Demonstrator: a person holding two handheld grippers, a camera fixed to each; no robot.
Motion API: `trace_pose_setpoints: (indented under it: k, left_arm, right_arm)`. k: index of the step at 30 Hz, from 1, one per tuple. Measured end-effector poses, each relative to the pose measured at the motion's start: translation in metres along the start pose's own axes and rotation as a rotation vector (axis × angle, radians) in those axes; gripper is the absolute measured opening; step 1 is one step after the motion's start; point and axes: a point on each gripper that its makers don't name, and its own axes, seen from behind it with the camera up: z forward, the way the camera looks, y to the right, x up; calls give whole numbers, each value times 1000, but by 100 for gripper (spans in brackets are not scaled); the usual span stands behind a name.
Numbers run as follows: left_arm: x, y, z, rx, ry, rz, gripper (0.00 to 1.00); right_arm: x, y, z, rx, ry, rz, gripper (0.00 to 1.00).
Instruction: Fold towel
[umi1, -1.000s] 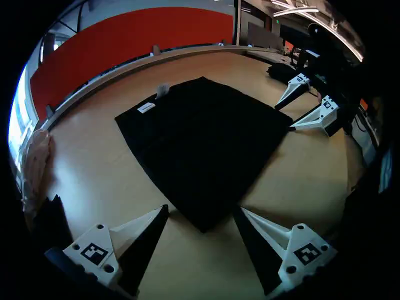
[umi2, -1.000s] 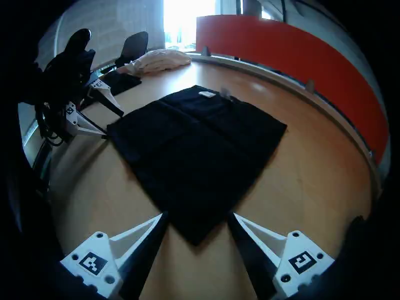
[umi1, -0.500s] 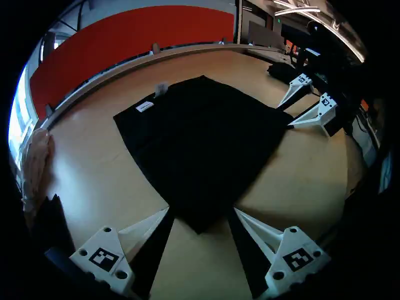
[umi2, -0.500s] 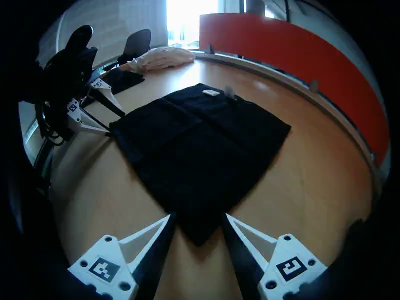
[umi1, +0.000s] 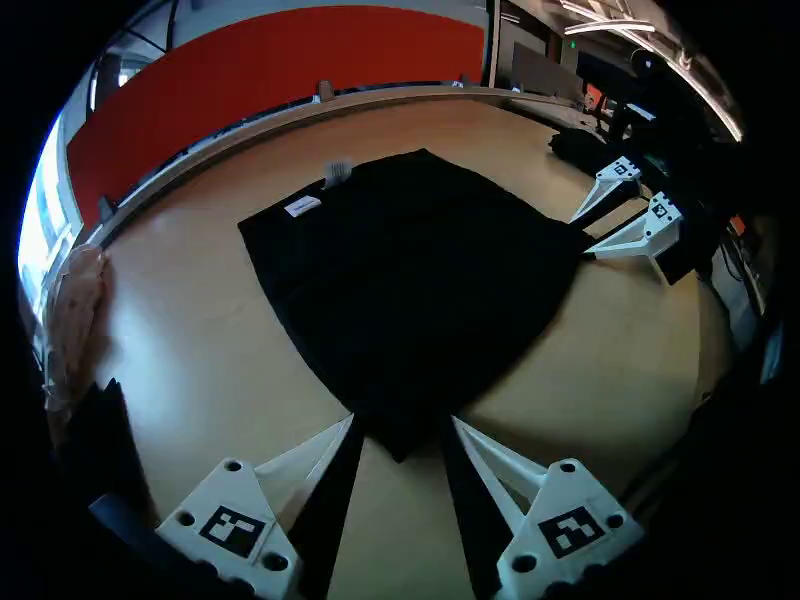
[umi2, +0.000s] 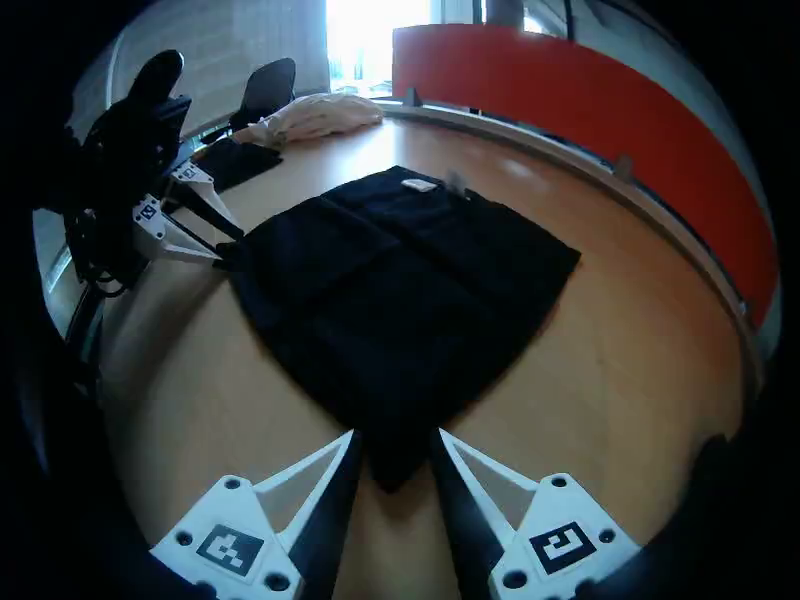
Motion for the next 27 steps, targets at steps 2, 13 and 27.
trace_pose_setpoints:
  k: [2, 13, 27]
  left_arm:
    - [1, -2, 0, 10, 0, -3, 35]
    - [2, -3, -1, 50, 9, -69, 12]
    - [15, 0, -9, 47, 25, -122, 10]
  right_arm:
    - [0, 0, -1, -2, -3, 1, 45]
    - [2, -1, -1, 3, -10, 14, 16]
    - [16, 5, -10, -20, 16, 27, 14]
